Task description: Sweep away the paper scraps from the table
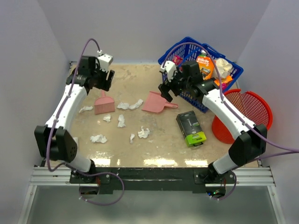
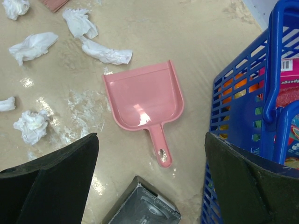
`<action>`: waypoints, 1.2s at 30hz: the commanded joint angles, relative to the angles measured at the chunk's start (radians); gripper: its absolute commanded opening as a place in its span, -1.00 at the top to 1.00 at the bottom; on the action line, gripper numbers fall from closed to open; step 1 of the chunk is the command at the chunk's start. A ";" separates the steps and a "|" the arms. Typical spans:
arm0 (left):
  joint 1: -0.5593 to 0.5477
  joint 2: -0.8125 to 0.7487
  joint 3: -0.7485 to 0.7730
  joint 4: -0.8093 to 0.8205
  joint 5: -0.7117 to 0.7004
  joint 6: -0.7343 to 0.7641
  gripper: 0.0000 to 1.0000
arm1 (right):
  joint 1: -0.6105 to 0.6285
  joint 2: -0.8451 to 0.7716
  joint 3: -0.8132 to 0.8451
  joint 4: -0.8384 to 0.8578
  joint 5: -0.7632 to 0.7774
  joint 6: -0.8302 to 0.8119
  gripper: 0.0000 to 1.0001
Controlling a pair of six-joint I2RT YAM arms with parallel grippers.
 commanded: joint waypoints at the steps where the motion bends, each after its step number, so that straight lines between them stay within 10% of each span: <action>1: 0.085 0.133 0.036 -0.067 -0.002 -0.070 -0.52 | 0.005 -0.054 0.001 0.005 0.031 0.049 -0.94; 36: 0.129 0.373 -0.018 -0.158 -0.105 -0.088 -0.42 | 0.013 -0.109 -0.146 -0.097 -0.041 -0.090 -0.97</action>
